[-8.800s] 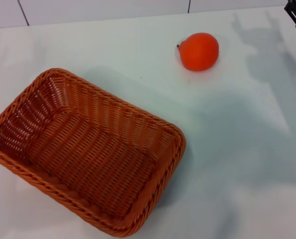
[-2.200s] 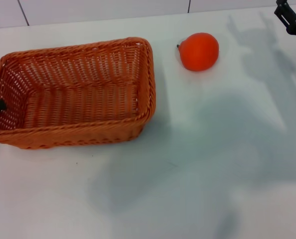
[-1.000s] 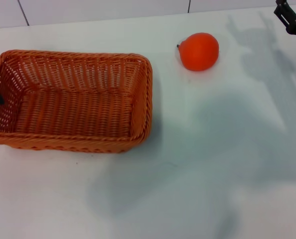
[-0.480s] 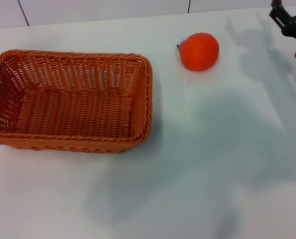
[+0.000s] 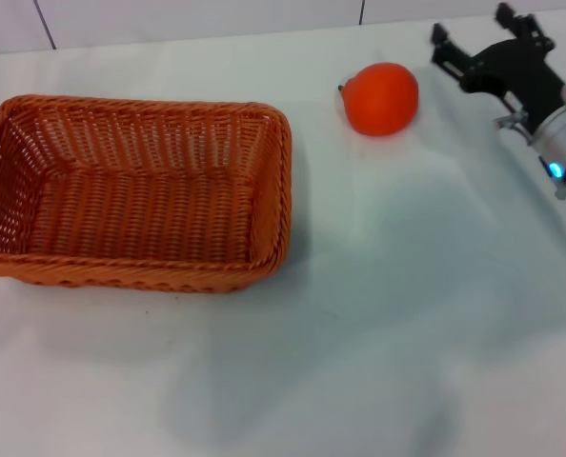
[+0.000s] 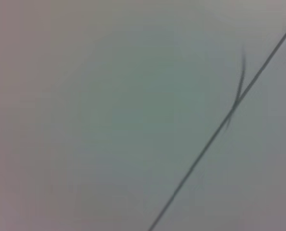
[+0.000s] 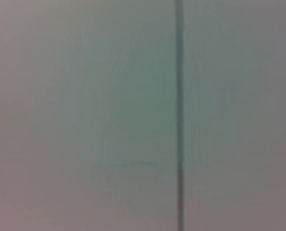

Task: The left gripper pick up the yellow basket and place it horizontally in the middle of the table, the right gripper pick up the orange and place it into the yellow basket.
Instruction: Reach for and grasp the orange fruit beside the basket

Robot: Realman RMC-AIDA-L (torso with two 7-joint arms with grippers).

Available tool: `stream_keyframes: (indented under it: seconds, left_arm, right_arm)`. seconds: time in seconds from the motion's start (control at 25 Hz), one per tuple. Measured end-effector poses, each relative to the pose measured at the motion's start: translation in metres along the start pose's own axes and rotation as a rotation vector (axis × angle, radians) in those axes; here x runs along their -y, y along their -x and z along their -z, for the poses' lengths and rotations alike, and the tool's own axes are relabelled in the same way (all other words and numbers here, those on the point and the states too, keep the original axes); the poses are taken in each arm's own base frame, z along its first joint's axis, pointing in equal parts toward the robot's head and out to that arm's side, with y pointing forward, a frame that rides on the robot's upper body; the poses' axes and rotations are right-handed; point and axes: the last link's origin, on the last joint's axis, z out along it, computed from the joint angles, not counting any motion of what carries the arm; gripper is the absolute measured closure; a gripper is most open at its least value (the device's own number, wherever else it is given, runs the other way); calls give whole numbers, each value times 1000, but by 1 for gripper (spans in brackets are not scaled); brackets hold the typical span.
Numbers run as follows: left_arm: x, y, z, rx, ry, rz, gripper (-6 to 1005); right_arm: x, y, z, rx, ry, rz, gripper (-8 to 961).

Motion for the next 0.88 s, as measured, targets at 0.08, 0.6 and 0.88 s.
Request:
stream_keyframes:
  seconds: [0.08, 0.6, 0.88]
  left_arm:
    - [1, 3, 3, -68, 5, -27, 299]
    - [9, 20, 34, -331, -55, -107, 298]
    - [7, 26, 34, -341, -61, -146, 298]
  right_arm:
    - [7, 3, -4, 30, -33, 13, 7]
    - [20, 15, -27, 236, -91, 45, 8]
    - [25, 16, -38, 296, -103, 94, 7]
